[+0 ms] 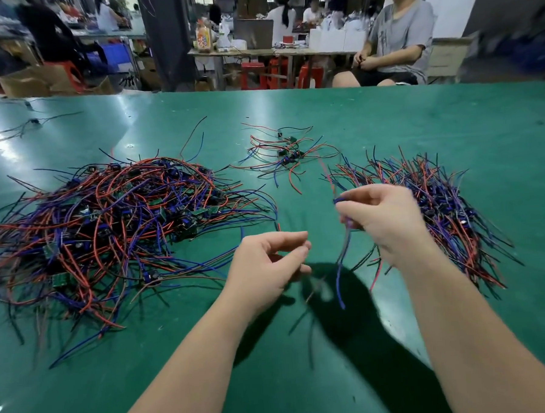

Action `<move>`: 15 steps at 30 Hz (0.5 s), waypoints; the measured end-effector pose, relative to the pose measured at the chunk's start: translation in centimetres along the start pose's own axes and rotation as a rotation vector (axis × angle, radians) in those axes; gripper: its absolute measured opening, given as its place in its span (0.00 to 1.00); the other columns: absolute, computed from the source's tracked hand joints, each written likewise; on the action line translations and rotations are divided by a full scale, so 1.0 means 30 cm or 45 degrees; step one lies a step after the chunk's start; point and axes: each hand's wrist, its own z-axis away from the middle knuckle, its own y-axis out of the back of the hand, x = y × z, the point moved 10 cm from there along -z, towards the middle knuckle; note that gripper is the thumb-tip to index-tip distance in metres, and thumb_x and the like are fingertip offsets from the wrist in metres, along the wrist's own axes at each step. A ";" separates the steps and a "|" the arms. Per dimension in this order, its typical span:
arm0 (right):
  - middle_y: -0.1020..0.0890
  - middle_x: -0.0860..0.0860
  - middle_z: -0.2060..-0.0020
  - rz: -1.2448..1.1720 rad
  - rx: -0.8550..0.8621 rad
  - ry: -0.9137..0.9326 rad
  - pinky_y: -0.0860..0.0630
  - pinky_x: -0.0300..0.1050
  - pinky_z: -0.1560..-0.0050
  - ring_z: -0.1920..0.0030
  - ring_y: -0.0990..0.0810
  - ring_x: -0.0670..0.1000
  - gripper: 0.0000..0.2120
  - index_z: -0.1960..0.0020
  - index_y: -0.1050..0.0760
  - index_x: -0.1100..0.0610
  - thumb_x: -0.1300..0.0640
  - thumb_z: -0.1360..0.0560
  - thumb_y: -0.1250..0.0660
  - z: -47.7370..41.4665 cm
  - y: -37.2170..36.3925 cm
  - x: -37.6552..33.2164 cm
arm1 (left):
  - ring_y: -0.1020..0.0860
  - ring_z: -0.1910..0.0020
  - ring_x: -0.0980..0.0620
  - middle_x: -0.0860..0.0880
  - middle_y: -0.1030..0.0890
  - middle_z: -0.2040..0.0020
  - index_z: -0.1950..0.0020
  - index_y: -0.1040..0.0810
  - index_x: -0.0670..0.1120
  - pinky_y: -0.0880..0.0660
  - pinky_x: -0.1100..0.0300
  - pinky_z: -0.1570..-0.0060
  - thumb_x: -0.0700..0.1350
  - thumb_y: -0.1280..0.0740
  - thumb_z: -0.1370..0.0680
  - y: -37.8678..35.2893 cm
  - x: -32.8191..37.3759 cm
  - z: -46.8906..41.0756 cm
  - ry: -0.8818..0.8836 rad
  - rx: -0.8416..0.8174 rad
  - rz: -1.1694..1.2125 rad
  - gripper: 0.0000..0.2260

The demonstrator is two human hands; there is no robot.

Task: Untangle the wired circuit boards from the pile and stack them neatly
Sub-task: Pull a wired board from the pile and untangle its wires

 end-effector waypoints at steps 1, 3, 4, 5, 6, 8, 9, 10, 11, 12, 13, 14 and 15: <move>0.18 0.53 0.70 0.074 0.106 0.024 0.23 0.39 0.66 0.71 0.21 0.48 0.06 0.60 0.19 0.60 0.69 0.32 0.28 -0.026 0.086 -0.016 | 0.16 0.65 0.54 0.50 0.14 0.60 0.53 0.17 0.48 0.20 0.58 0.60 0.37 0.31 0.25 0.025 -0.002 -0.002 0.003 0.085 -0.055 0.07; 0.17 0.50 0.68 0.332 0.295 0.060 0.22 0.45 0.61 0.68 0.21 0.48 0.06 0.63 0.20 0.54 0.64 0.34 0.27 -0.071 0.245 -0.039 | 0.17 0.63 0.56 0.52 0.15 0.62 0.55 0.18 0.50 0.22 0.62 0.57 0.38 0.32 0.25 0.105 0.015 -0.013 -0.059 0.304 -0.390 0.07; 0.18 0.48 0.68 0.506 0.369 0.058 0.23 0.44 0.59 0.68 0.21 0.47 0.07 0.64 0.21 0.52 0.62 0.34 0.26 -0.087 0.307 -0.041 | 0.18 0.60 0.57 0.54 0.15 0.59 0.54 0.18 0.51 0.25 0.64 0.54 0.38 0.33 0.25 0.138 0.035 -0.013 -0.103 0.384 -0.598 0.08; 0.18 0.47 0.68 0.691 0.412 0.034 0.25 0.42 0.58 0.67 0.21 0.47 0.08 0.65 0.23 0.52 0.60 0.34 0.25 -0.100 0.352 -0.030 | 0.20 0.57 0.56 0.54 0.16 0.55 0.50 0.18 0.51 0.27 0.65 0.50 0.39 0.34 0.26 0.159 0.050 -0.012 -0.132 0.427 -0.775 0.10; 0.18 0.48 0.67 0.857 0.398 -0.019 0.27 0.42 0.57 0.65 0.22 0.48 0.07 0.65 0.22 0.52 0.60 0.33 0.25 -0.116 0.375 -0.002 | 0.21 0.53 0.54 0.53 0.17 0.49 0.46 0.19 0.49 0.28 0.63 0.47 0.40 0.35 0.26 0.172 0.054 -0.014 -0.138 0.440 -0.918 0.11; 0.18 0.53 0.62 1.125 0.268 -0.153 0.25 0.44 0.53 0.59 0.22 0.54 0.02 0.59 0.18 0.54 0.59 0.31 0.25 -0.140 0.371 0.076 | 0.25 0.45 0.48 0.51 0.20 0.42 0.40 0.22 0.49 0.30 0.55 0.42 0.44 0.35 0.25 0.186 0.048 -0.022 -0.107 0.440 -1.174 0.14; 0.18 0.54 0.59 1.212 0.218 -0.209 0.25 0.46 0.51 0.56 0.23 0.55 0.03 0.56 0.17 0.55 0.59 0.30 0.26 -0.140 0.361 0.104 | 0.26 0.42 0.47 0.51 0.22 0.40 0.39 0.23 0.50 0.32 0.52 0.41 0.48 0.35 0.25 0.189 0.043 -0.022 -0.073 0.435 -1.282 0.15; 0.18 0.55 0.57 1.262 0.203 -0.237 0.24 0.47 0.48 0.54 0.23 0.57 0.04 0.54 0.16 0.54 0.58 0.29 0.27 -0.141 0.350 0.115 | 0.28 0.41 0.48 0.52 0.23 0.40 0.39 0.23 0.52 0.33 0.52 0.40 0.54 0.34 0.26 0.193 0.034 -0.024 -0.035 0.422 -1.365 0.16; 0.18 0.56 0.53 1.304 0.217 -0.228 0.24 0.50 0.46 0.51 0.23 0.59 0.05 0.53 0.16 0.52 0.56 0.28 0.29 -0.138 0.335 0.102 | 0.28 0.40 0.49 0.53 0.24 0.41 0.41 0.22 0.55 0.34 0.52 0.41 0.60 0.34 0.28 0.197 0.023 -0.028 0.002 0.398 -1.424 0.18; 0.19 0.57 0.50 1.340 0.233 -0.185 0.25 0.53 0.43 0.49 0.23 0.60 0.05 0.52 0.17 0.50 0.54 0.27 0.30 -0.137 0.315 0.075 | 0.29 0.41 0.49 0.54 0.24 0.43 0.44 0.22 0.57 0.35 0.52 0.41 0.65 0.33 0.31 0.199 0.009 -0.033 0.039 0.366 -1.466 0.20; 0.20 0.57 0.48 1.334 0.234 -0.121 0.26 0.55 0.42 0.48 0.24 0.61 0.06 0.52 0.17 0.49 0.52 0.27 0.31 -0.131 0.286 0.038 | 0.29 0.41 0.50 0.55 0.26 0.46 0.46 0.21 0.58 0.36 0.53 0.43 0.69 0.33 0.34 0.202 -0.005 -0.036 0.074 0.332 -1.498 0.22; 0.20 0.57 0.49 1.278 0.210 -0.040 0.26 0.55 0.42 0.48 0.24 0.61 0.07 0.51 0.18 0.48 0.51 0.27 0.32 -0.126 0.244 0.001 | 0.30 0.42 0.50 0.55 0.27 0.49 0.49 0.21 0.59 0.38 0.53 0.45 0.70 0.33 0.36 0.203 -0.015 -0.038 0.098 0.299 -1.522 0.22; 0.19 0.55 0.51 1.202 0.167 0.050 0.26 0.52 0.44 0.50 0.23 0.60 0.07 0.52 0.18 0.48 0.51 0.27 0.33 -0.111 0.194 -0.037 | 0.30 0.44 0.50 0.56 0.29 0.51 0.52 0.22 0.60 0.40 0.54 0.48 0.71 0.32 0.36 0.202 -0.020 -0.038 0.107 0.271 -1.535 0.20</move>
